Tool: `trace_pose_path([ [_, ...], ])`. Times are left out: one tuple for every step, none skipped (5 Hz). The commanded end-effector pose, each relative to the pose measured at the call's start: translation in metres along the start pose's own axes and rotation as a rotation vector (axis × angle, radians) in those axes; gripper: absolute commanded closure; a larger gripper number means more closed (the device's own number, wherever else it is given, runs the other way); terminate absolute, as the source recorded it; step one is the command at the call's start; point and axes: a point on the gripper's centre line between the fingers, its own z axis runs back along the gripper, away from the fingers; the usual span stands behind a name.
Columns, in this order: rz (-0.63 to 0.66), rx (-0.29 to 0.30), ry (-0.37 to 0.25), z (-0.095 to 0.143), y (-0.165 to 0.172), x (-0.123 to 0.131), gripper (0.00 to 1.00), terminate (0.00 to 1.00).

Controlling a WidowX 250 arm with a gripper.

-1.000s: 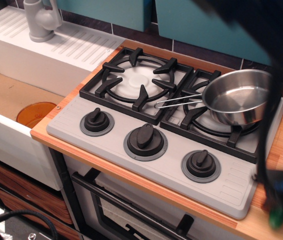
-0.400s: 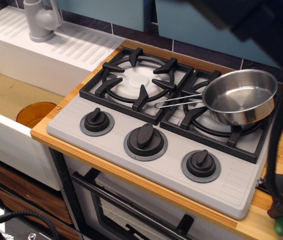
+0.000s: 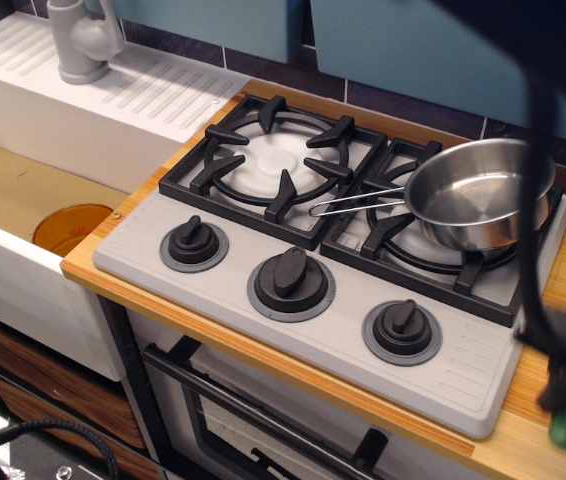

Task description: Put pot or pan on stove and put pickle in pot or pan

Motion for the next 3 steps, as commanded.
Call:
trace_pose_path([
  [-0.026, -0.061, -0.023, 0.04, 0.041, 0.044, 1.0, 0.0],
  [-0.051, -0.064, -0.047, 0.038, 0.067, 0.071, 1.0, 0.0],
  [-0.075, -0.051, -0.072, 0.031, 0.093, 0.099, 1.0, 0.0],
])
